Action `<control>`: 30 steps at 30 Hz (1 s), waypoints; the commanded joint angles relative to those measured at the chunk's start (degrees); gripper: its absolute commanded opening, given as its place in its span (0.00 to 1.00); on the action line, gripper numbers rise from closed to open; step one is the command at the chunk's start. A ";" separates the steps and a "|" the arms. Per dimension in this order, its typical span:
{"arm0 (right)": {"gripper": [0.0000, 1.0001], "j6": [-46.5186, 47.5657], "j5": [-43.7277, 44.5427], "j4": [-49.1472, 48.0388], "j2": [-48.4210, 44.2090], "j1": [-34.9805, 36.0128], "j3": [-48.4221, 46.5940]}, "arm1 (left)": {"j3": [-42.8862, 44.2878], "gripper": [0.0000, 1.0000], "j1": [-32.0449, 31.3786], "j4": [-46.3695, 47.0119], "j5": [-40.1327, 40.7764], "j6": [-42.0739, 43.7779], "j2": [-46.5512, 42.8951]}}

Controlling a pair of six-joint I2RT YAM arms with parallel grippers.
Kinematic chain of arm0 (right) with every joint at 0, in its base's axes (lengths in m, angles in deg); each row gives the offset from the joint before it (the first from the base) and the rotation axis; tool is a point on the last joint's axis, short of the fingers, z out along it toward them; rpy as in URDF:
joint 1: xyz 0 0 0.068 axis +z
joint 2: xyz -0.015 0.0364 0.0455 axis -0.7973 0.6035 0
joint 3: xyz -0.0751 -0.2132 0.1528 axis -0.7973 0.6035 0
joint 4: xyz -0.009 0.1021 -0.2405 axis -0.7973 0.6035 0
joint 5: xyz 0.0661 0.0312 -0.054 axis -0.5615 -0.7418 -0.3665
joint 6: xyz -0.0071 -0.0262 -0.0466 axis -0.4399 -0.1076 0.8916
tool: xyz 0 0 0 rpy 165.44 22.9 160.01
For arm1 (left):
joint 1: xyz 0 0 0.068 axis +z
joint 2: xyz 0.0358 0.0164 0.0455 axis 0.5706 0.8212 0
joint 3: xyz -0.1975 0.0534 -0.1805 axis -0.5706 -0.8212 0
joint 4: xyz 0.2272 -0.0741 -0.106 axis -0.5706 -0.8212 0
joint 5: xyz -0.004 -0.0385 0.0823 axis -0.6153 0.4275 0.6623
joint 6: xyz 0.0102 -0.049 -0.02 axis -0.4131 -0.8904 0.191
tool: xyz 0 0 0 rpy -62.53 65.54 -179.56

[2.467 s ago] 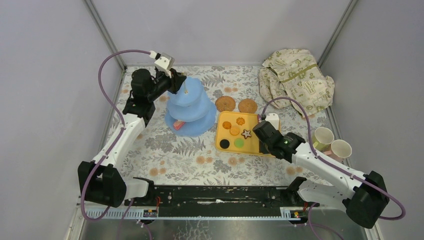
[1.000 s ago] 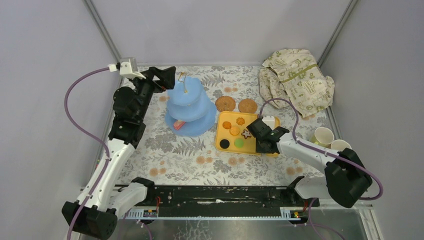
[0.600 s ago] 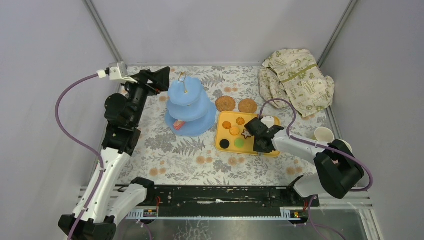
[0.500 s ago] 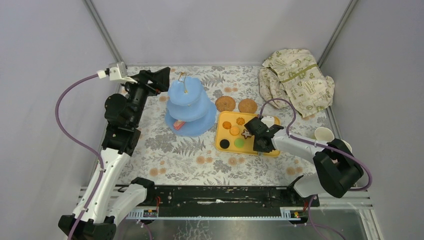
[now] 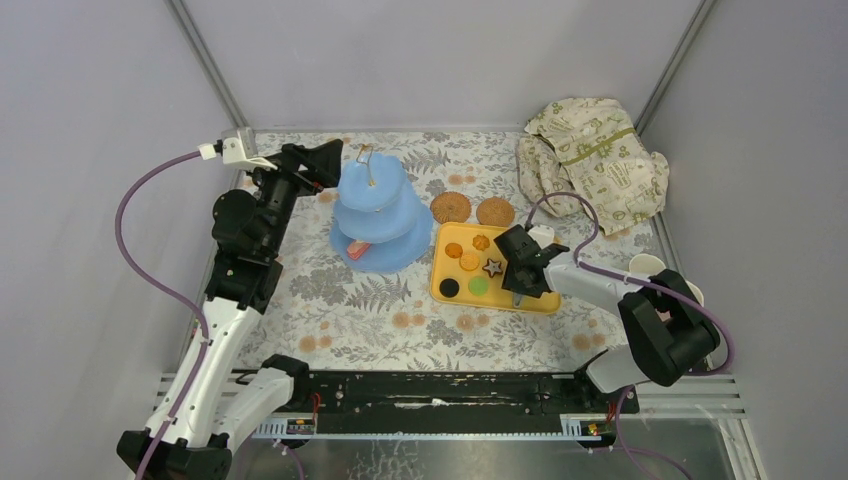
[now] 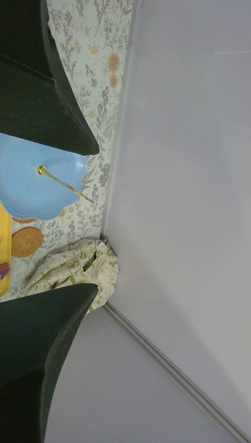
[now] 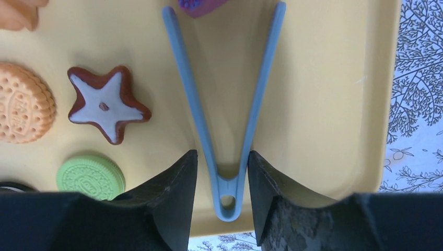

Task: Serve the afternoon tea
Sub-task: Pick up the desert from the tray.

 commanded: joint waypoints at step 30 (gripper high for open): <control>0.46 2.47 -3.29 -6.90 8.14 -7.22 0.19 | -2.27 1.00 -1.20 3.62 -1.71 -1.33 1.05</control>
